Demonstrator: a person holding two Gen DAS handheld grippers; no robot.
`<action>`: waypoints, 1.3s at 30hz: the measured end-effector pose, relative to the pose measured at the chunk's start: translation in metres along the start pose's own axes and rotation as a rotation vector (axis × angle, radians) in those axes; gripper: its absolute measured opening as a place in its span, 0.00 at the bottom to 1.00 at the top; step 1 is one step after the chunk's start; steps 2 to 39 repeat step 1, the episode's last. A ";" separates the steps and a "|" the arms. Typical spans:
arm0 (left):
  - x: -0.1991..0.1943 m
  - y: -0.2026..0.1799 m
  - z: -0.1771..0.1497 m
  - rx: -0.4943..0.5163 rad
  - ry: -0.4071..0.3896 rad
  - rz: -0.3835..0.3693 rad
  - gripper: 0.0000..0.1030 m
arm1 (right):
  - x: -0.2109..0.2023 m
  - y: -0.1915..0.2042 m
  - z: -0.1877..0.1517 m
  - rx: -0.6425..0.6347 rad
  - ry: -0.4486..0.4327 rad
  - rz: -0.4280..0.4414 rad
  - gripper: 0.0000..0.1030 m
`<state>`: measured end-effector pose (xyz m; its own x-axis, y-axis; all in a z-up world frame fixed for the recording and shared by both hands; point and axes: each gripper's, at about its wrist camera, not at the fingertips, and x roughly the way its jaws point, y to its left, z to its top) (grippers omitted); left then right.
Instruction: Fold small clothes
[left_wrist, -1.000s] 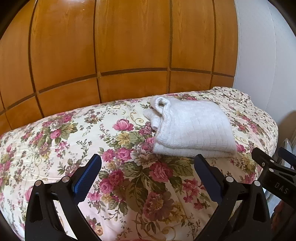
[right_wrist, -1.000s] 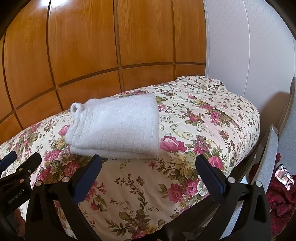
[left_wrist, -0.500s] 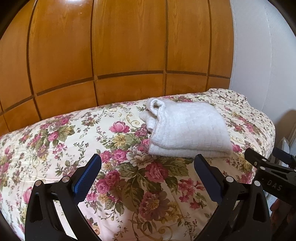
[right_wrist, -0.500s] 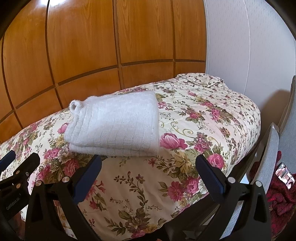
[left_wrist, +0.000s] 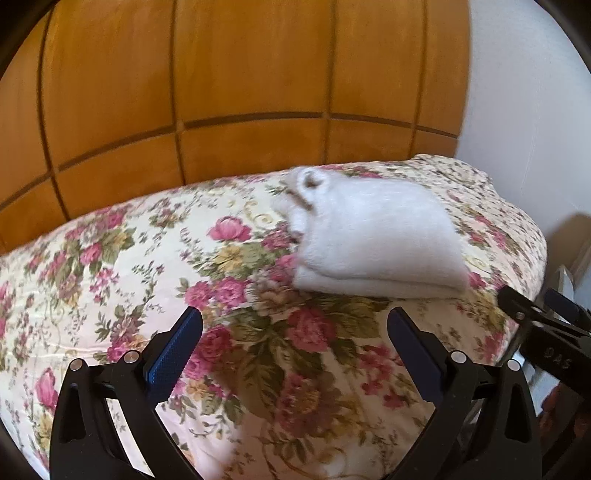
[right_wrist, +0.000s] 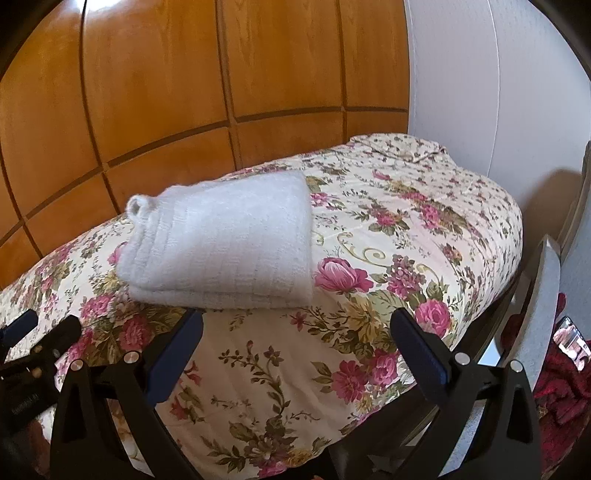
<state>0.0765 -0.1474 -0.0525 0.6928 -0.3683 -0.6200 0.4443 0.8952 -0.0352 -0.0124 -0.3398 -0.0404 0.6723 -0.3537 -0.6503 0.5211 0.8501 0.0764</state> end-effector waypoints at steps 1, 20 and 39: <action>0.006 0.008 0.001 -0.019 0.010 0.015 0.96 | 0.003 -0.001 0.001 0.002 0.006 -0.005 0.98; 0.006 0.008 0.001 -0.019 0.010 0.015 0.96 | 0.003 -0.001 0.001 0.002 0.006 -0.005 0.98; 0.006 0.008 0.001 -0.019 0.010 0.015 0.96 | 0.003 -0.001 0.001 0.002 0.006 -0.005 0.98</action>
